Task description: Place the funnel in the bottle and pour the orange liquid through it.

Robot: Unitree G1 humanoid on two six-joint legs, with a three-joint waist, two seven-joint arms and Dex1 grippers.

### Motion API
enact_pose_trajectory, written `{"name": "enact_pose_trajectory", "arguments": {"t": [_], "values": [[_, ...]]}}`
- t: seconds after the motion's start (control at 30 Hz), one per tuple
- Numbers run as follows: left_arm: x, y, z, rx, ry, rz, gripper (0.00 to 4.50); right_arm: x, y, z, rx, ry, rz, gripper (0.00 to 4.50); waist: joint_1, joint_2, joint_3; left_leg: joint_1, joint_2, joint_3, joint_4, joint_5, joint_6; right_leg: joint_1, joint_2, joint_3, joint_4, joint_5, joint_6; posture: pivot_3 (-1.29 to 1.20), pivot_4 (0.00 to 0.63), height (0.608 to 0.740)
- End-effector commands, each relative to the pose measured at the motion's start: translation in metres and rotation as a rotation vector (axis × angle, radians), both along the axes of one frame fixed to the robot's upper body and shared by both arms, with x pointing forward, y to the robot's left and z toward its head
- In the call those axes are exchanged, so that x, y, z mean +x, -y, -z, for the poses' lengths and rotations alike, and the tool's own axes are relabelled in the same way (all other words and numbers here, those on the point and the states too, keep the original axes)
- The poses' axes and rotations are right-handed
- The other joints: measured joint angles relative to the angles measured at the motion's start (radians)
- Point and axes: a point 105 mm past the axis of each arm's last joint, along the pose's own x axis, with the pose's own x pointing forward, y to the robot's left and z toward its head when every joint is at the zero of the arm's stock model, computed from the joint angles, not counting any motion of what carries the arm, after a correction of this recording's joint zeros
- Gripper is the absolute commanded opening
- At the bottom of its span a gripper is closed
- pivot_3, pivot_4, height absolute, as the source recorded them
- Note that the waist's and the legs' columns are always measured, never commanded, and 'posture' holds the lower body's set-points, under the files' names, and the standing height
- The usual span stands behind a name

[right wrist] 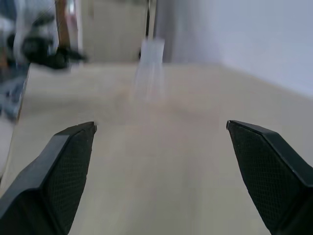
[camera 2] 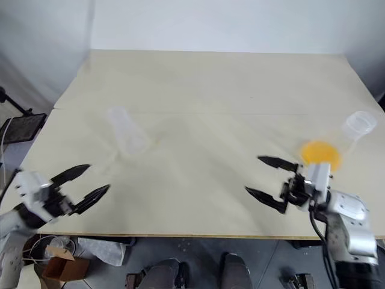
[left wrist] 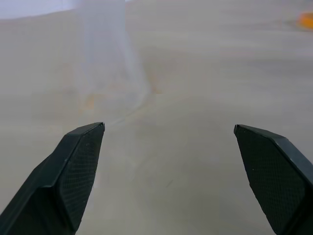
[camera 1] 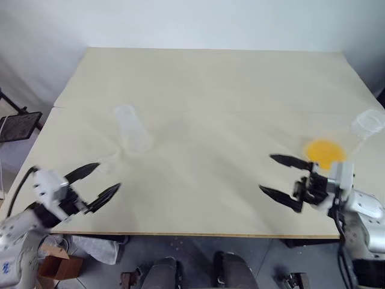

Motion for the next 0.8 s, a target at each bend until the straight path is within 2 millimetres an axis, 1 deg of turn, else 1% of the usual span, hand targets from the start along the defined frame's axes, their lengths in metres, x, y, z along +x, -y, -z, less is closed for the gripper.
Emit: {"name": "enact_pose_trajectory", "arguments": {"t": [0.03, 0.13, 0.2, 0.23, 0.3, 0.43, 0.47, 0.53, 0.57, 0.63, 0.7, 0.8], "values": [[-0.016, -0.025, -0.001, -0.024, 0.018, -0.108, 4.50, -0.002, -0.013, -0.017, 0.047, 0.032, -0.027, 4.46, 0.012, -0.001, 0.000, 0.000, 0.000, -0.001, 0.000, 0.000, -0.001, 0.000, 0.000, -0.001, 0.000, 0.000, 0.000, 0.00, 0.150, 0.740], [-0.020, -0.025, 0.001, -0.035, -0.001, -0.099, 4.50, 0.002, -0.019, -0.021, 0.063, 0.026, -0.033, 4.46, 0.037, -0.001, 0.000, -0.001, -0.002, -0.002, 0.000, -0.001, 0.000, 0.000, -0.003, -0.001, -0.002, 0.000, 0.000, 0.00, 0.150, 0.740], [-0.018, -0.024, 0.000, -0.037, 0.003, -0.086, 4.50, 0.004, -0.019, -0.022, 0.071, 0.020, -0.028, 4.46, 0.040, -0.001, 0.000, -0.001, -0.004, -0.002, 0.000, -0.001, 0.001, 0.001, -0.005, 0.000, -0.003, 0.000, 0.000, 0.00, 0.150, 0.740], [-0.016, -0.022, -0.003, -0.043, 0.008, -0.073, 4.50, 0.005, -0.019, -0.022, 0.071, 0.018, -0.026, 4.46, 0.038, -0.001, 0.000, -0.001, -0.004, -0.002, 0.000, -0.002, 0.000, 0.001, -0.005, 0.000, -0.004, 0.000, 0.000, 0.00, 0.150, 0.740], [-0.006, -0.012, -0.014, -0.067, 0.038, -0.027, 4.50, 0.005, -0.014, -0.018, 0.056, 0.004, -0.007, 4.46, 0.036, -0.002, 0.000, -0.001, -0.004, -0.002, 0.000, -0.003, -0.001, 0.001, -0.005, 0.000, -0.003, 0.000, 0.000, 0.00, 0.150, 0.740], [0.026, 0.015, -0.041, -0.070, 0.082, 0.086, 4.50, 0.003, -0.002, -0.007, 0.018, -0.033, 0.035, 4.46, 0.039, -0.002, 0.000, -0.001, -0.003, -0.002, 0.000, -0.001, 0.002, 0.001, -0.004, -0.001, 0.000, 0.000, 0.000, 0.00, 0.150, 0.740], [0.036, 0.021, -0.048, -0.066, 0.093, 0.103, 4.50, 0.002, 0.001, -0.002, 0.001, -0.046, 0.046, 4.46, 0.038, -0.002, 0.000, -0.001, -0.003, -0.002, 0.000, -0.001, 0.002, 0.001, -0.003, -0.002, 0.002, 0.000, 0.000, 0.00, 0.150, 0.740], [0.049, 0.029, -0.059, -0.080, 0.116, 0.132, 4.50, 0.001, 0.006, 0.003, -0.026, -0.060, 0.062, 4.46, 0.034, -0.002, 0.000, -0.001, -0.004, -0.002, 0.000, -0.001, 0.002, 0.001, -0.003, -0.001, 0.002, 0.000, 0.001, 0.00, 0.150, 0.740], [0.059, 0.037, -0.064, -0.083, 0.117, 0.156, 4.50, 0.000, 0.011, 0.007, -0.046, -0.069, 0.083, 4.46, 0.032, -0.001, 0.000, -0.001, -0.004, -0.001, 0.000, -0.001, 0.002, 0.001, -0.002, -0.001, 0.002, 0.000, 0.001, 0.00, 0.150, 0.740], [0.086, 0.056, -0.072, -0.046, 0.096, 0.213, 4.50, -0.004, 0.025, 0.013, -0.061, -0.087, 0.136, 4.46, 0.037, -0.002, 0.000, -0.001, -0.004, 0.000, 0.000, -0.001, 0.003, 0.000, -0.001, -0.001, 0.002, 0.001, 0.001, 0.00, 0.150, 0.740], [0.101, 0.062, -0.076, -0.021, 0.095, 0.223, 4.50, -0.007, 0.031, 0.014, -0.058, -0.095, 0.163, 4.46, 0.037, -0.002, 0.000, 0.000, -0.004, 0.000, 0.000, 0.000, 0.003, 0.000, 0.001, -0.003, 0.004, 0.001, 0.001, 0.00, 0.150, 0.740], [0.124, 0.067, -0.083, -0.053, 0.110, 0.209, 4.50, -0.012, 0.034, 0.017, -0.062, -0.097, 0.189, 4.46, 0.030, -0.002, 0.000, 0.001, -0.004, 0.003, 0.000, 0.000, 0.003, 0.000, 0.004, -0.005, 0.005, 0.001, 0.001, 0.00, 0.150, 0.740]]}}
